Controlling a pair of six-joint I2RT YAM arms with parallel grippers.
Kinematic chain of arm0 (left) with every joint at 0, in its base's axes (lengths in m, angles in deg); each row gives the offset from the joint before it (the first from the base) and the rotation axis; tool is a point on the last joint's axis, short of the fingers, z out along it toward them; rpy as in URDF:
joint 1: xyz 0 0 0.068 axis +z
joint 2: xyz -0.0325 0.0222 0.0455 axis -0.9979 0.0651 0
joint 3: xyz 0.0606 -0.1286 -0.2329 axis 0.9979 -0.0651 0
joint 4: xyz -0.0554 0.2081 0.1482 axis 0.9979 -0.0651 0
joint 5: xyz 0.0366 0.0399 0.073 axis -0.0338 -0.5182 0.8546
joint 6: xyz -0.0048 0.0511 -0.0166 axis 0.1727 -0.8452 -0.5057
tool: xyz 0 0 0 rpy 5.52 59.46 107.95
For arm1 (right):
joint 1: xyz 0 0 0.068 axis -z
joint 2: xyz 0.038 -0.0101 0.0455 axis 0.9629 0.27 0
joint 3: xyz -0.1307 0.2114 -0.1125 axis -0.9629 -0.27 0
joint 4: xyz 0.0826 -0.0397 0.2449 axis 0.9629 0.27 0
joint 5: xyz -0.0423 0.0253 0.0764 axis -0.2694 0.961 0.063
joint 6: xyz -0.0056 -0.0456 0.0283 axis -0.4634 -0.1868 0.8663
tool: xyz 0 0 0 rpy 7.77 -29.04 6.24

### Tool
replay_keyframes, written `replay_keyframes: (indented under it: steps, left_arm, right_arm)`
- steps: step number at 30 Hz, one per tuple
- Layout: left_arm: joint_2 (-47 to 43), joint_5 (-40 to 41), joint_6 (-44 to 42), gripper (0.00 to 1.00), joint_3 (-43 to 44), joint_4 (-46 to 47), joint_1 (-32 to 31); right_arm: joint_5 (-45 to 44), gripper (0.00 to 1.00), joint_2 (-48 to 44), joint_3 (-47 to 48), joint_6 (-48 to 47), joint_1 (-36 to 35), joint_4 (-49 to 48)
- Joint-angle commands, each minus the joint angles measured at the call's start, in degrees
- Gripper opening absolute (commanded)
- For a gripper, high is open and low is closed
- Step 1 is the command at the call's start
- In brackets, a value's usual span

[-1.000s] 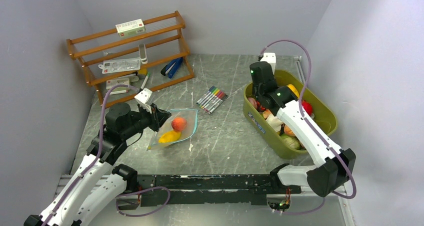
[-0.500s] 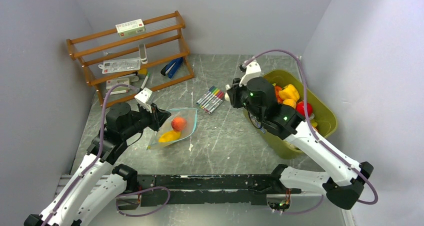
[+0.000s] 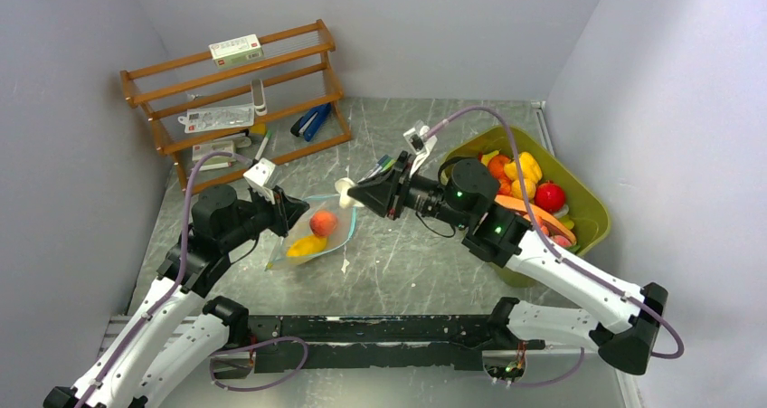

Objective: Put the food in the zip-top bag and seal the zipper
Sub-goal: Place the fake vegetable in the zipper food storage bag.

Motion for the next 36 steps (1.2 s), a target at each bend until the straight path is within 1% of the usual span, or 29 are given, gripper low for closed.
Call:
replay_keyframes:
  steps: [1,4,8,15,20,27,33,36]
  left_arm:
    - [0.1,-0.1,-0.3,0.07,0.3,0.4,0.3]
    - [0.1,-0.2,-0.3,0.07,0.5,0.5,0.3]
    - [-0.1,-0.3,-0.4,0.07,0.4,0.5,0.3]
    - [-0.2,-0.4,-0.4,0.07,0.4,0.4,0.3]
    - [0.1,-0.4,-0.4,0.07,0.5,0.4,0.3]
    - [0.0,-0.3,-0.4,0.07,0.4,0.5,0.3]
    - [0.2,-0.4,-0.4,0.07,0.5,0.5,0.2]
    - [0.2,-0.3,-0.4,0.07,0.4,0.5,0.3]
  right_arm:
    - [4.1,0.18,1.5,-0.3,1.6,-3.5,-9.3]
    - [3.2,0.18,3.9,0.5,0.8,-6.2,-9.1]
    - [-2.3,0.19,7.0,1.8,-3.3,-9.9,-5.4]
    - [-8.6,0.24,12.3,3.6,-7.2,-11.5,1.7]
    - [-12.3,0.25,14.3,5.1,-9.2,-12.5,5.6]
    - [-13.5,0.25,14.5,4.3,-9.3,-12.7,5.2]
    - [-14.3,0.27,16.0,5.5,-9.4,-12.7,7.3]
    - [-13.4,0.32,16.6,6.6,-9.2,-12.8,8.1]
